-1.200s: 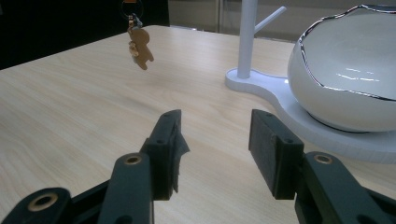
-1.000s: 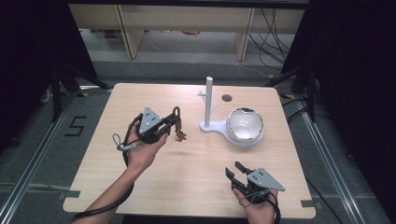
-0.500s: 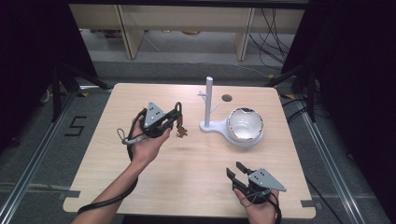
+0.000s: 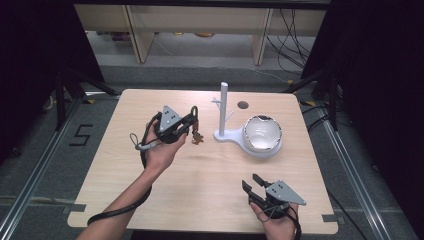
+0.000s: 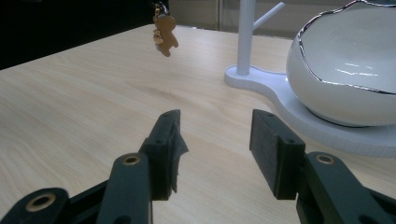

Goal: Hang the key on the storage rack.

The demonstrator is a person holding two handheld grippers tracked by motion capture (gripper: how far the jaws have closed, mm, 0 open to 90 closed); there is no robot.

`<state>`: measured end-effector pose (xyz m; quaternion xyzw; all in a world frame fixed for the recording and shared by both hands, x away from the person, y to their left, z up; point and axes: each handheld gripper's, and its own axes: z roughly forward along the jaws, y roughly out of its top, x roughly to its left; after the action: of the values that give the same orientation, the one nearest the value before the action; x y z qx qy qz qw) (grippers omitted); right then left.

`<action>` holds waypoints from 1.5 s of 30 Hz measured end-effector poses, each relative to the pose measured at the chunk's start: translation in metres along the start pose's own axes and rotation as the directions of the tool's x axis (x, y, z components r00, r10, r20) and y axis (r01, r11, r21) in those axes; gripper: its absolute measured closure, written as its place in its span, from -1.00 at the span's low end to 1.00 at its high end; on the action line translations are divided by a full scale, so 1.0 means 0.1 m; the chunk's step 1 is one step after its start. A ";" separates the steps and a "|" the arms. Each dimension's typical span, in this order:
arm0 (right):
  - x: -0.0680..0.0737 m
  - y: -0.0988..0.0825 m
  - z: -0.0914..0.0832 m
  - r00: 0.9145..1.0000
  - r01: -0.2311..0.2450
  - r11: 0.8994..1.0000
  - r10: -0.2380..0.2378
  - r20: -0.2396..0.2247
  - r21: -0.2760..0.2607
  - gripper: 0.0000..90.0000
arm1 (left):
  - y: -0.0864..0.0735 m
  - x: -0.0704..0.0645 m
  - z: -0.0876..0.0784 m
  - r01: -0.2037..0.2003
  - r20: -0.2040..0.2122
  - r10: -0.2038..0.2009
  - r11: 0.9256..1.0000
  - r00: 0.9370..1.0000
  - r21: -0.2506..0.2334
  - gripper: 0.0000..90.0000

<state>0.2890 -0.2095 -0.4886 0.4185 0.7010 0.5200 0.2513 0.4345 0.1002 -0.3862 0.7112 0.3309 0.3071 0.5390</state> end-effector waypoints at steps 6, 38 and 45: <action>-0.02 0.00 0.01 1.000 0.006 1.000 -0.006 -0.010 -0.016 0.19 | 0.03 -0.01 0.05 -0.002 -0.003 0.002 1.000 1.000 0.009 0.85; -0.06 -0.01 -0.02 1.000 0.004 1.000 -0.004 -0.003 -0.013 0.18 | 0.12 -0.05 0.37 -0.006 -0.001 0.006 0.999 1.000 0.039 0.85; -0.05 0.00 -0.02 1.000 0.007 1.000 -0.007 -0.004 -0.012 0.18 | 0.18 -0.08 0.41 -0.014 -0.001 0.014 0.999 1.000 0.041 0.85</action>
<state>0.2902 -0.2151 -0.4881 0.4135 0.7000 0.5239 0.2542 0.4650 0.0669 -0.3785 0.7241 0.3324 0.3047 0.5218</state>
